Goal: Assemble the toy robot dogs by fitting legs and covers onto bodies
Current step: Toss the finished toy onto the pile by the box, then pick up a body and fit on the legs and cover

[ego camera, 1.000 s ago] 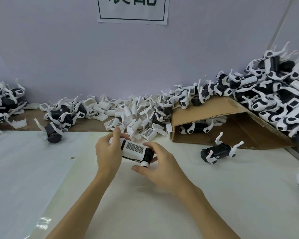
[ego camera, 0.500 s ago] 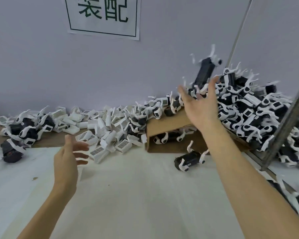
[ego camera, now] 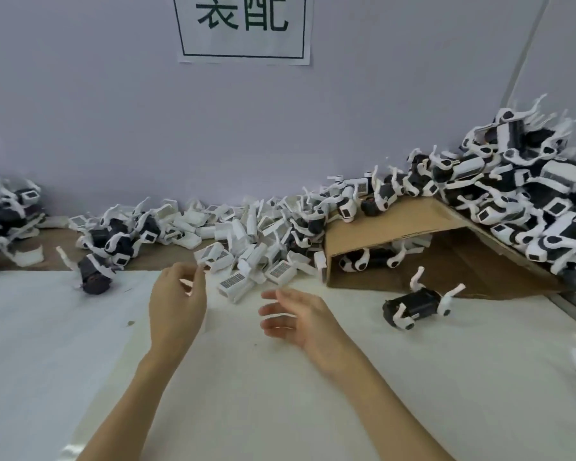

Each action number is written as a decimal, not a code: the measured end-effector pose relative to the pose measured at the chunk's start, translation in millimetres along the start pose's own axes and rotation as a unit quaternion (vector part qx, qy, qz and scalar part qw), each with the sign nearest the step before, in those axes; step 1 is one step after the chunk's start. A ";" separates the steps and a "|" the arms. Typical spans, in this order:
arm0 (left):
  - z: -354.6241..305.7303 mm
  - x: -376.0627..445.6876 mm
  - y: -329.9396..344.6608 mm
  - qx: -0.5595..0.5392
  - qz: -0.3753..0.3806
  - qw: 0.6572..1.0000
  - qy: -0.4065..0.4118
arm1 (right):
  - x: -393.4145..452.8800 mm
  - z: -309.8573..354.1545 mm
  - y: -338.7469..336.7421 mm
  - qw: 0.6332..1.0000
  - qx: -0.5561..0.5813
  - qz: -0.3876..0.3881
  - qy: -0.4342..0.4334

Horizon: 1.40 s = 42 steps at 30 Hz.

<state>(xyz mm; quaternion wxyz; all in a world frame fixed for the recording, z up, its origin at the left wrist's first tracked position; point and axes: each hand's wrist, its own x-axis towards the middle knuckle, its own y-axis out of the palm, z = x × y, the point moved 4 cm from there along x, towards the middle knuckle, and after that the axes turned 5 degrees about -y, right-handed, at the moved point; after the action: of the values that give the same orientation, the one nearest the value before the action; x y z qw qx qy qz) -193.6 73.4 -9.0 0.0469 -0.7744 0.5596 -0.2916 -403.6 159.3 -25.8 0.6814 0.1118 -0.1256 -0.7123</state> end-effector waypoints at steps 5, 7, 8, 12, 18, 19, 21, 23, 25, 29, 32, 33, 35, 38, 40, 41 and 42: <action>22.3 16.4 -12.4 0.132 -0.086 0.987 0.008 | 3.8 -15.7 0.4 1.000 0.012 0.000 -0.011; 27.5 36.4 -22.1 0.187 -0.111 0.976 -0.016 | 5.5 -17.3 -2.5 1.000 0.017 0.000 -0.006; 31.6 49.2 -26.4 0.225 -0.105 0.968 -0.038 | 7.0 -18.2 -3.3 1.000 0.021 -0.001 -0.003; 59.5 97.2 -45.4 0.404 0.005 0.906 -0.122 | 11.0 -19.3 -4.9 0.999 0.037 -0.001 0.005; 91.3 114.2 -56.3 0.409 0.036 0.905 -0.114 | 11.7 -21.1 -4.9 0.999 0.041 0.000 0.013; 91.0 113.0 -58.3 0.390 0.012 0.915 -0.108 | 12.1 -20.9 -5.0 0.999 0.043 -0.001 0.014; 85.4 107.4 -61.3 0.335 -0.029 0.938 -0.087 | 12.8 -20.1 -4.9 0.999 0.041 -0.002 0.016; 71.3 96.4 -60.9 0.279 -0.052 0.958 -0.039 | 13.7 -20.1 -5.0 0.999 0.039 -0.002 0.023; 49.2 78.8 -55.6 0.229 -0.059 0.971 0.022 | 13.4 -19.7 -4.5 0.999 0.042 -0.002 0.029; -7.4 25.3 -25.6 0.083 -0.007 0.987 0.136 | 10.1 -16.9 -2.8 0.997 0.067 -0.012 0.028; -43.0 -20.9 8.4 -0.012 0.095 0.980 0.174 | 7.2 -11.2 -5.0 0.990 0.132 -0.046 0.019; -51.9 -35.6 18.6 -0.039 0.133 0.973 0.184 | 5.6 -7.4 -6.8 0.987 0.154 -0.052 0.013; -63.0 -59.2 32.4 -0.066 0.179 0.959 0.208 | 1.9 2.2 -14.2 0.982 0.182 -0.054 0.000; -63.1 -71.4 32.3 -0.075 0.203 0.946 0.243 | -4.9 17.8 -28.3 0.992 0.126 -0.027 -0.008; -55.7 -68.0 26.2 -0.105 0.218 0.941 0.236 | -9.3 26.0 -32.0 0.997 0.070 0.004 -0.013; -51.6 -65.6 22.8 -0.123 0.217 0.941 0.227 | -10.6 28.2 -31.4 0.998 0.058 0.015 -0.016; -48.1 -63.3 20.0 -0.142 0.214 0.942 0.215 | -11.0 29.2 -29.9 0.998 0.056 0.018 -0.017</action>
<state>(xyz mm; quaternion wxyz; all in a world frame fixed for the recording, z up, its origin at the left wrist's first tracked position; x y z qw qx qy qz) -247.5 134.8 -2.5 -0.1233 -0.5543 0.7442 -0.3516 -441.0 172.3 -8.3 0.6845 0.1351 -0.1786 -0.6938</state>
